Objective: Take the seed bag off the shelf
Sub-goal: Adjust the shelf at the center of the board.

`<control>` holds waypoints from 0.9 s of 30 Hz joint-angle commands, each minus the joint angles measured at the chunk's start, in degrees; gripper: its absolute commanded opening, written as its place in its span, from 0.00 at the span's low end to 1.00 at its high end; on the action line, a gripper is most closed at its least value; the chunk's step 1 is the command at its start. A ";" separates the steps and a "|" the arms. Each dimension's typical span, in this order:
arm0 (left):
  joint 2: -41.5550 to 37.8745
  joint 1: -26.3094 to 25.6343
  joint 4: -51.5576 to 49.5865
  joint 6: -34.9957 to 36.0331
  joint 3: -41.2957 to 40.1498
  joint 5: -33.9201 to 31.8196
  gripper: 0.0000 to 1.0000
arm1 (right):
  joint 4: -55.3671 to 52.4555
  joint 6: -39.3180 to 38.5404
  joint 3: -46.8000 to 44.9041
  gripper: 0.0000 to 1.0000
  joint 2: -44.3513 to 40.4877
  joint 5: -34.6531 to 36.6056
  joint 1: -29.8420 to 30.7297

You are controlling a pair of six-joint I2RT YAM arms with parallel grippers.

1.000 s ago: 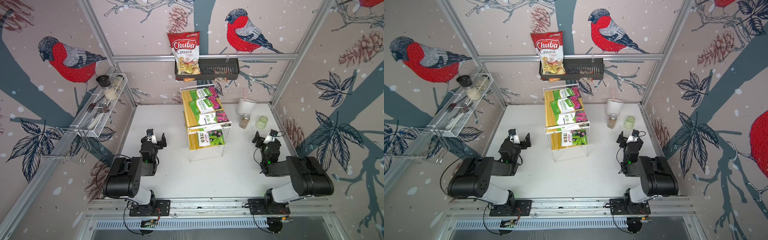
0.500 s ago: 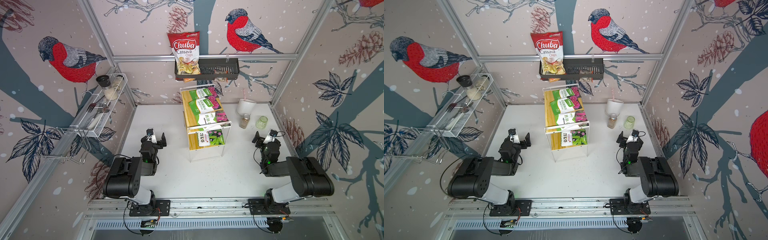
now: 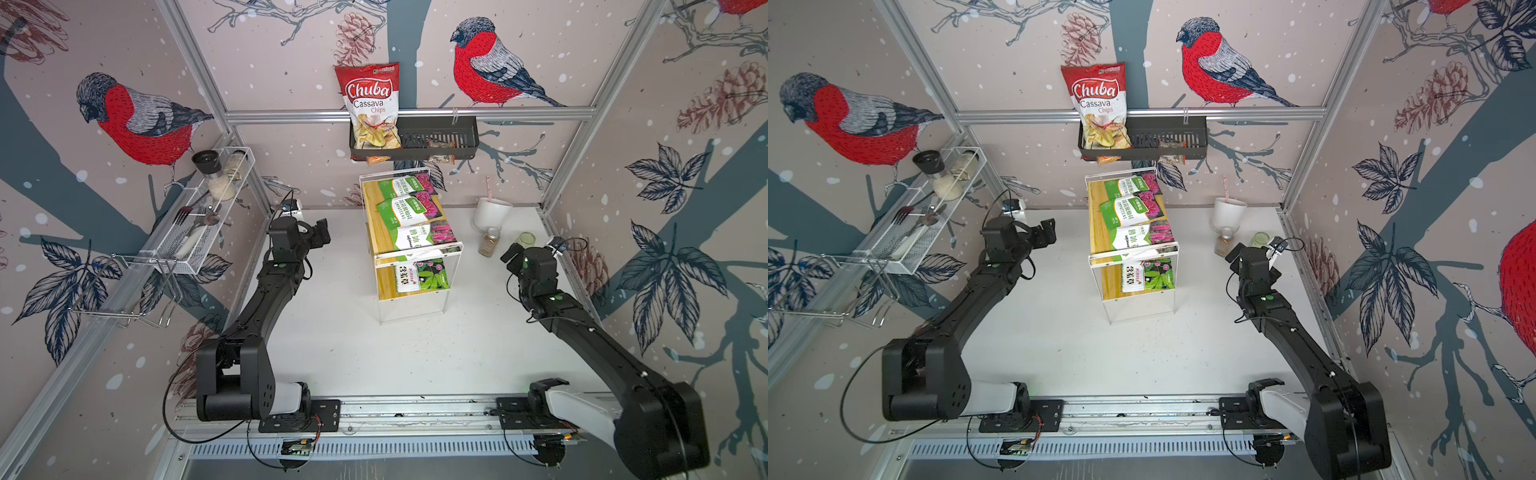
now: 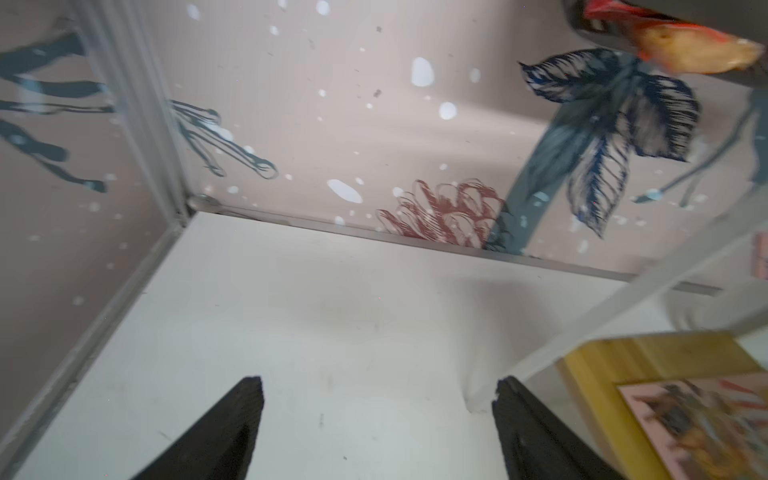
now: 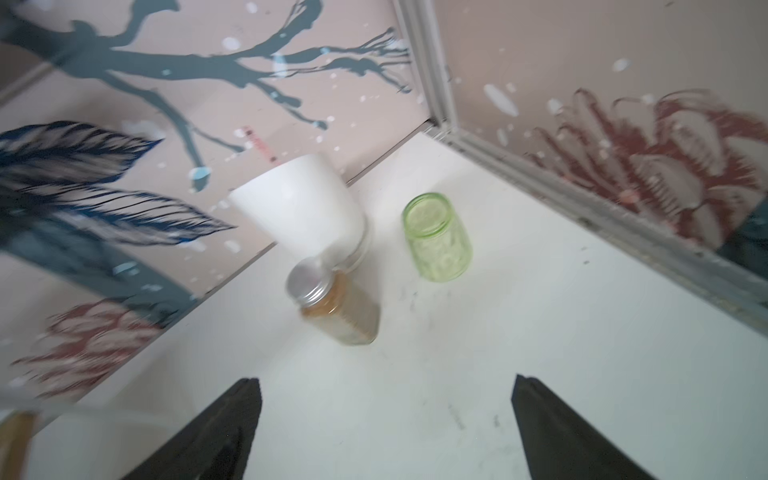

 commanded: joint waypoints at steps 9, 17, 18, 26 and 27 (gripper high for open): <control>14.83 -2.03 -7.56 15.75 11.83 23.58 0.88 | -1.56 -2.96 -6.02 1.00 -9.75 -13.41 15.43; 17.65 -5.03 -1.77 21.60 12.84 24.42 0.88 | 3.19 -5.98 -3.07 1.00 -2.97 -13.75 21.33; 18.07 -5.30 -0.82 21.64 13.09 24.21 0.89 | 3.99 -6.32 -2.44 1.00 -1.76 -13.77 21.51; 23.41 -6.71 4.13 20.33 17.47 21.70 0.92 | 6.54 -8.53 1.45 1.00 4.79 -14.30 21.83; 24.09 -6.81 4.19 20.14 18.45 21.56 0.92 | 6.21 -8.54 1.83 1.00 5.03 -14.26 21.78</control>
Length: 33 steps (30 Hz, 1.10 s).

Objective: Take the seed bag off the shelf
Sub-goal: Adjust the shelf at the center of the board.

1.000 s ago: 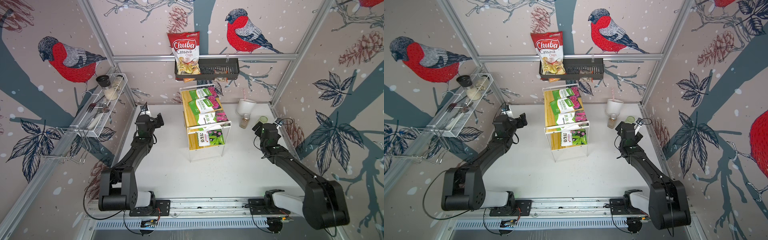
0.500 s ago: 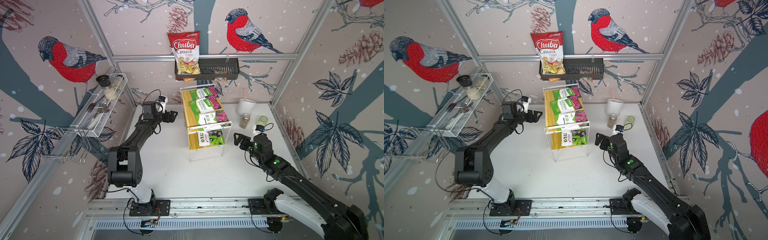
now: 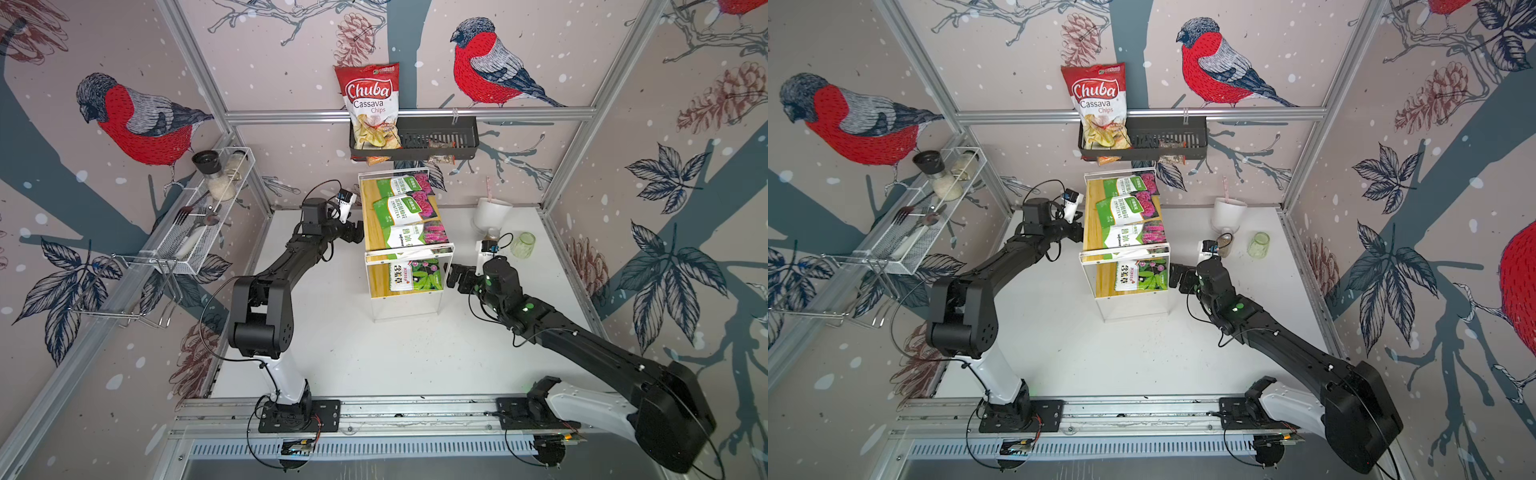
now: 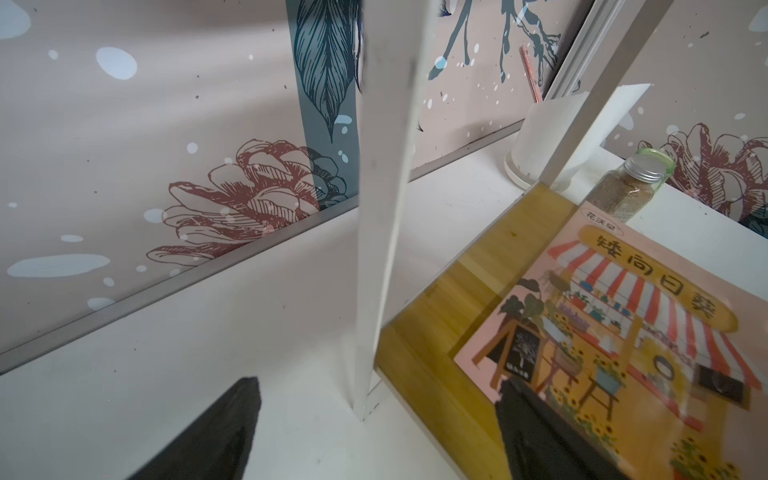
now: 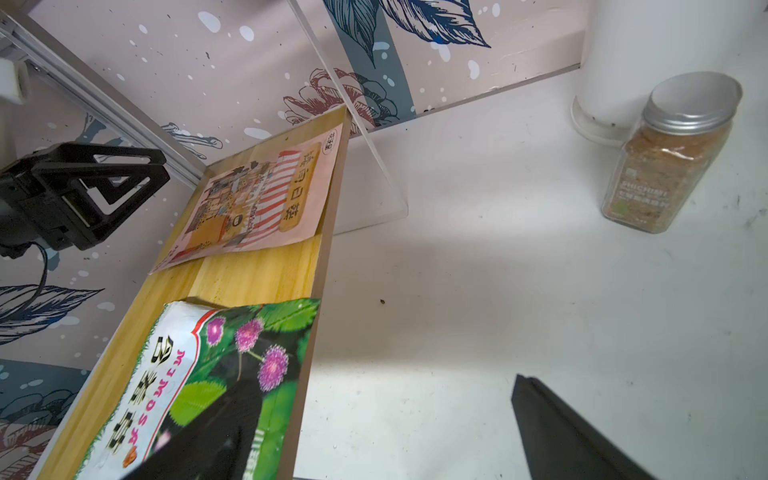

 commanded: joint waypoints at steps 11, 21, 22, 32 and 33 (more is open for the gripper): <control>0.53 -0.64 5.10 -0.53 3.30 -2.43 0.92 | -11.50 -2.51 -3.20 1.00 -17.44 -0.24 1.42; 4.11 -1.78 6.42 -3.10 7.21 -2.35 0.92 | -11.32 -4.35 -2.74 1.00 -15.75 2.35 8.79; 4.55 -1.85 6.69 -3.32 7.42 -2.12 0.92 | -10.11 -4.59 -2.49 1.00 -14.45 2.37 8.90; 6.82 -3.22 7.35 -5.07 9.11 -1.78 0.91 | -5.00 -8.89 3.67 1.00 -4.10 2.02 8.95; 6.82 -3.44 7.45 -5.18 9.04 -1.74 0.91 | -5.29 -8.62 3.78 1.00 -3.82 2.52 8.95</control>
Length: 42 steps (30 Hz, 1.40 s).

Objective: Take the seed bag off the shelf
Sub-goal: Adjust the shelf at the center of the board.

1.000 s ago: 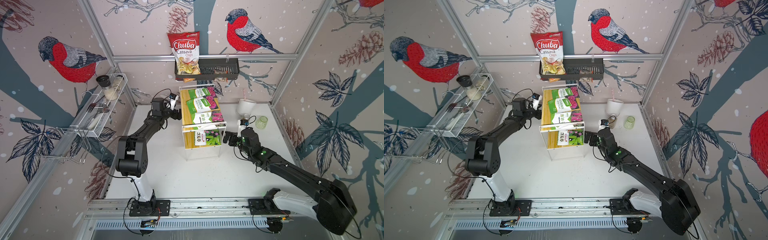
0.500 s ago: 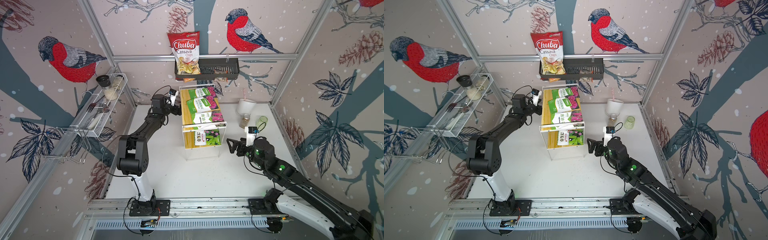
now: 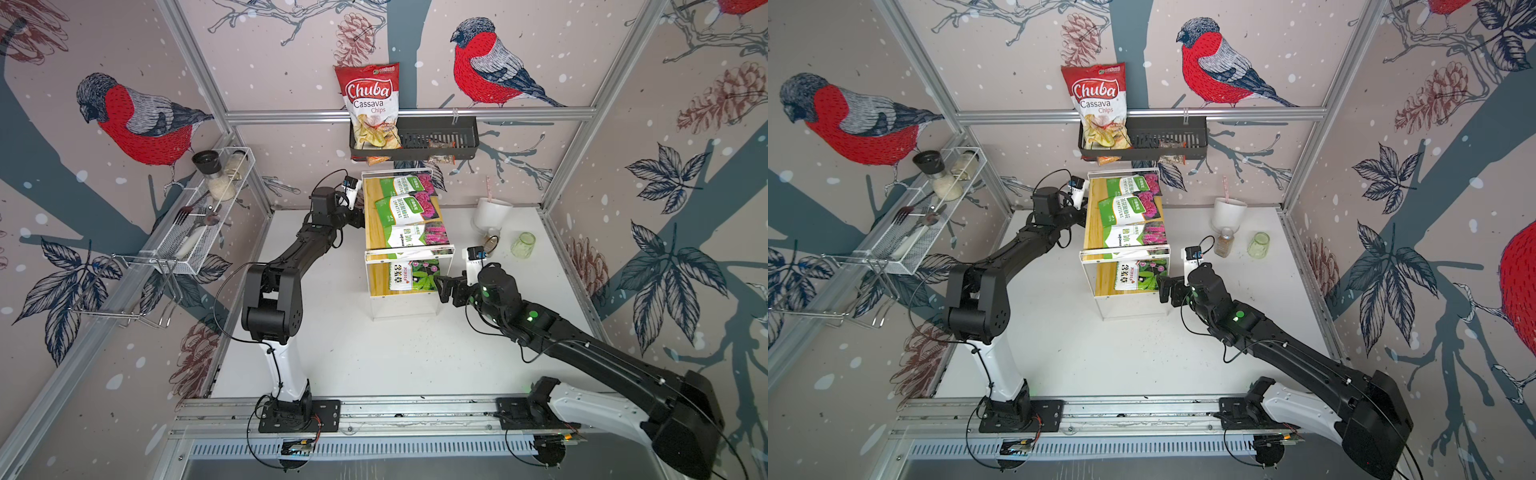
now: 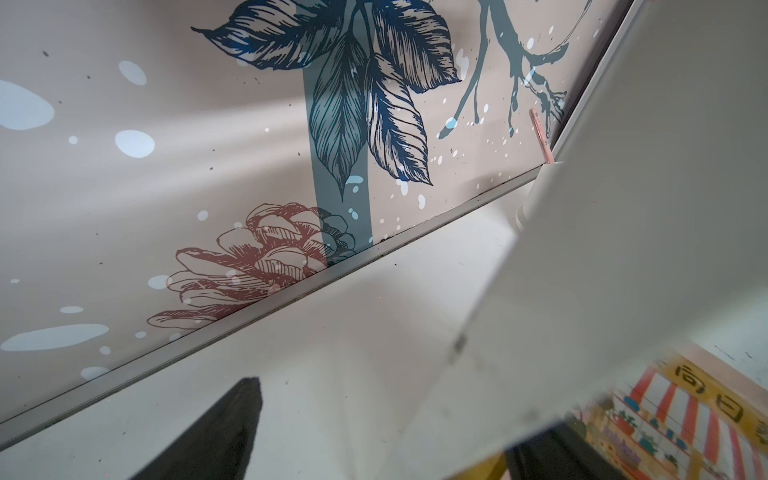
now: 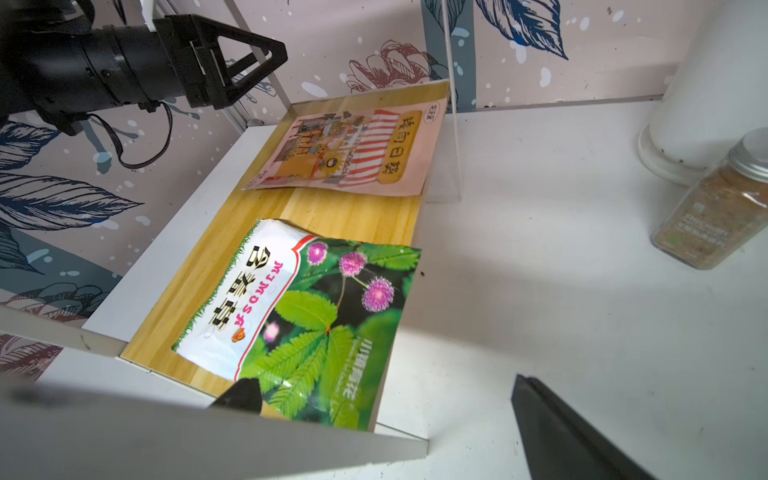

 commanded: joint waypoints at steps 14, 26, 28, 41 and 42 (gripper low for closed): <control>-5.92 -2.10 -1.40 -2.31 -6.93 -2.51 0.89 | 0.77 -0.76 -4.77 1.00 -6.38 0.86 -10.36; -18.64 -3.63 -1.52 -5.19 -19.63 -6.18 0.89 | -1.42 -6.03 -3.25 1.00 -6.65 -5.87 -21.28; -20.90 -4.24 -1.89 -5.33 -20.76 -6.18 0.89 | -1.79 -6.35 -2.73 1.00 -6.74 -8.00 -22.92; -12.65 -4.28 -2.02 5.33 -12.48 -4.00 0.93 | -2.26 -4.70 -4.47 1.00 -6.70 -11.81 -24.74; -11.70 -4.23 -0.56 4.82 -12.40 -3.97 0.93 | -2.47 -4.70 -4.42 1.00 -6.68 -11.90 -24.75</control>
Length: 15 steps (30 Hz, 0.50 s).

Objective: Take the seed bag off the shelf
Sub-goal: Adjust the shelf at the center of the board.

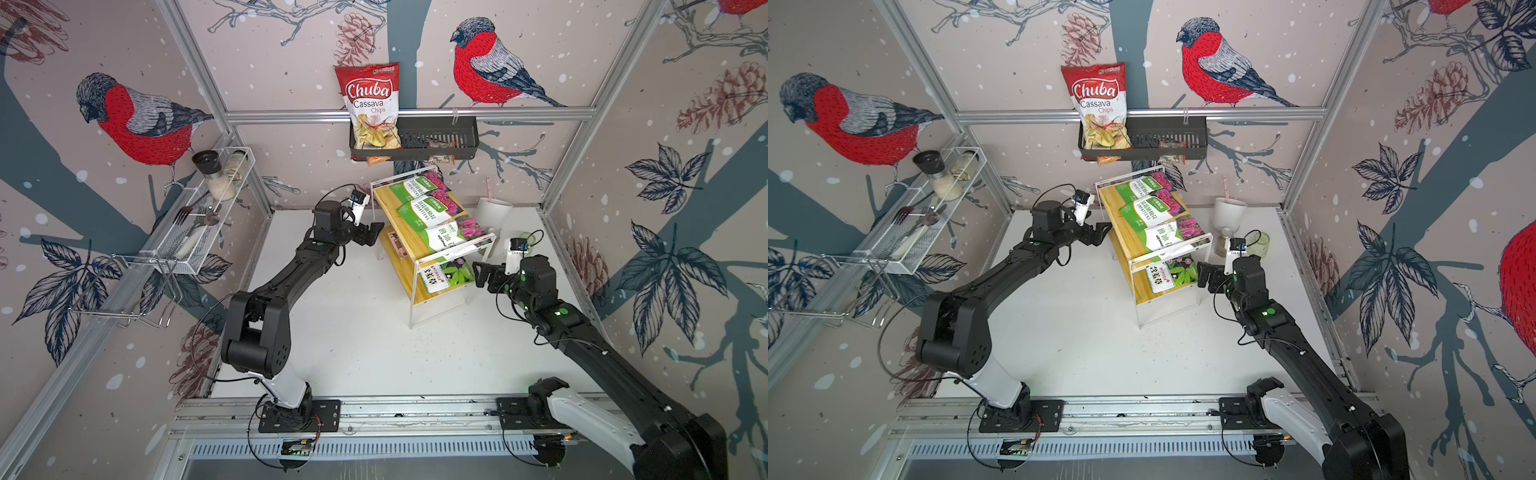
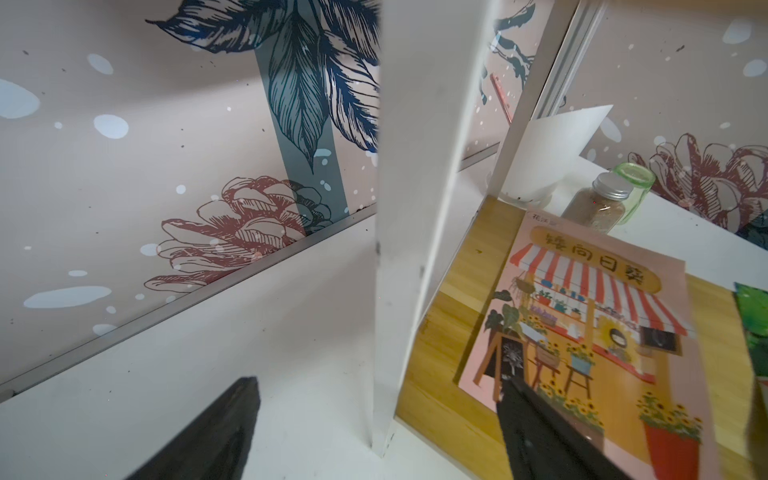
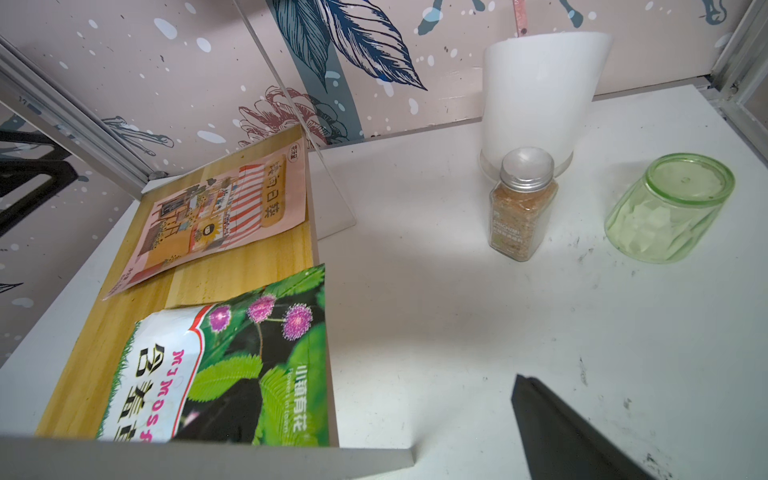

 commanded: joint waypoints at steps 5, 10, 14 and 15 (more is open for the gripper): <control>4.45 0.14 5.23 -1.20 2.79 4.29 0.92 | -1.22 0.60 0.41 1.00 0.09 -0.37 -0.07; 3.41 0.05 6.72 -6.81 2.42 9.01 0.86 | -1.20 0.79 0.76 1.00 1.71 -0.52 -0.99; -0.25 0.10 7.20 -10.34 -0.54 12.00 0.83 | -0.44 1.70 1.02 1.00 3.09 -0.85 -2.24; -1.70 -0.02 6.98 -10.70 -1.66 12.36 0.83 | 0.07 1.98 1.02 1.00 3.35 -1.16 -2.52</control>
